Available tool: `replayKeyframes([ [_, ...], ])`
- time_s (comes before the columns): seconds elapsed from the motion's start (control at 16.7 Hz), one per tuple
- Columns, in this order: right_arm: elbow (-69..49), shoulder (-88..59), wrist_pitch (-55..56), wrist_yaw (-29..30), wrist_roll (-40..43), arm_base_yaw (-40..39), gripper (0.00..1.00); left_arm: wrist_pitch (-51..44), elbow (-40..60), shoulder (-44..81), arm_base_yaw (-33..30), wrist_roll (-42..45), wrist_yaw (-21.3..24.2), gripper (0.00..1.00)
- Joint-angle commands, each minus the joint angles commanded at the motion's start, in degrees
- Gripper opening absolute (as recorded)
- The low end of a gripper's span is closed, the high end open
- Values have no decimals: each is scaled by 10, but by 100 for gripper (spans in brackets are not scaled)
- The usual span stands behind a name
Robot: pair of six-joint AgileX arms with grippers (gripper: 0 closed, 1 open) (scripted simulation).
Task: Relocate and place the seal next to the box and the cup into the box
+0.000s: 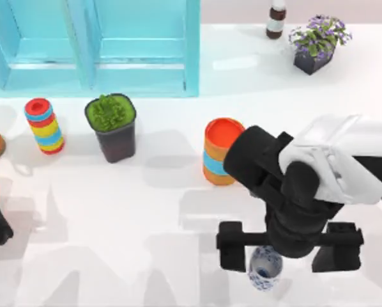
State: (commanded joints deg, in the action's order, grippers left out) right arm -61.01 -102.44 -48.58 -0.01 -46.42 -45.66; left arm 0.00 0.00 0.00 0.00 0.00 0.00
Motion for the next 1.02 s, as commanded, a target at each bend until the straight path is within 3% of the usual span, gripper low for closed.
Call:
replayKeyframes([
  [0.24,4,-2,5,0,0,0,100,0,0,0,0,0,0,100],
  [1.02,4,-2,5,0,0,0,2,0,0,0,0,0,0,100],
])
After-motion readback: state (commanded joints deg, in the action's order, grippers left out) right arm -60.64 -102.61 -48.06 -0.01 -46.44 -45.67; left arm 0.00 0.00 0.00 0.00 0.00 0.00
